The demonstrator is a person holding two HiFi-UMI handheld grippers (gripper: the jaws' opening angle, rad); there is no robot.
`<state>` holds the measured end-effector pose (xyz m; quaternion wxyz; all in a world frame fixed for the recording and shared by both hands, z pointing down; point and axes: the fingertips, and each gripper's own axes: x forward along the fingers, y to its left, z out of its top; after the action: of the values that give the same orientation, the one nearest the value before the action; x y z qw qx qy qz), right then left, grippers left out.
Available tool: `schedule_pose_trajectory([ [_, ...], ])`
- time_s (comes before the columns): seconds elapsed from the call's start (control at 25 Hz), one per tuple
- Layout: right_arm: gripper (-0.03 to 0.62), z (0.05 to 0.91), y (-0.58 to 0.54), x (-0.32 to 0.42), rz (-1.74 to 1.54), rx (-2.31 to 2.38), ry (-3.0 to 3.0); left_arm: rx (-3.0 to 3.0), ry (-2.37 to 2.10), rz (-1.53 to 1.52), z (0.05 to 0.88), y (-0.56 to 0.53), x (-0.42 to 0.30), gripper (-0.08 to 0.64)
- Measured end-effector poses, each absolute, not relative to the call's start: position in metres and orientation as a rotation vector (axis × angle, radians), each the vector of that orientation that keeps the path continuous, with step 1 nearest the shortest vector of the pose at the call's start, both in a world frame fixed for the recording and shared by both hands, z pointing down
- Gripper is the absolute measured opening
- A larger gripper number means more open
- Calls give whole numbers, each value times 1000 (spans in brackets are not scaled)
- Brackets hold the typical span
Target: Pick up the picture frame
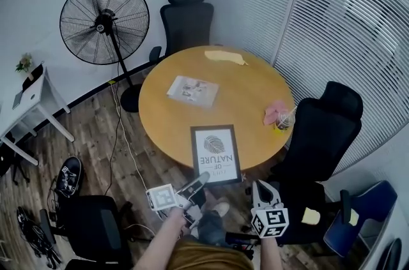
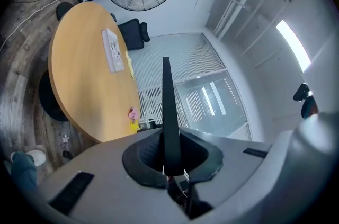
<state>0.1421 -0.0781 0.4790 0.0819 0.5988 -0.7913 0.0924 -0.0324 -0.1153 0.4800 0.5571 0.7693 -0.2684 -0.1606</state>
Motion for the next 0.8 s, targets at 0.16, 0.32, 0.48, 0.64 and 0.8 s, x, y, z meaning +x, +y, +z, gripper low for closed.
schedule_pose_trajectory([
  [0.16, 12, 478, -76, 146, 281, 1798, -2356, 1817, -547, -457, 468, -114, -21, 51],
  [0.32, 12, 478, -75, 146, 280, 1795, -2354, 1809, -705, -299, 494, -113, -37, 51],
  [0.48, 12, 482, -75, 147, 290, 1781, -2358, 1816, -718, -285, 495, -113, -37, 51],
  [0.64, 12, 479, -76, 143, 289, 1764, -2372, 1816, -618, -393, 478, -115, -28, 51],
  [0.8, 12, 479, -75, 143, 288, 1765, -2370, 1790, -408, -600, 446, -112, -8, 51],
])
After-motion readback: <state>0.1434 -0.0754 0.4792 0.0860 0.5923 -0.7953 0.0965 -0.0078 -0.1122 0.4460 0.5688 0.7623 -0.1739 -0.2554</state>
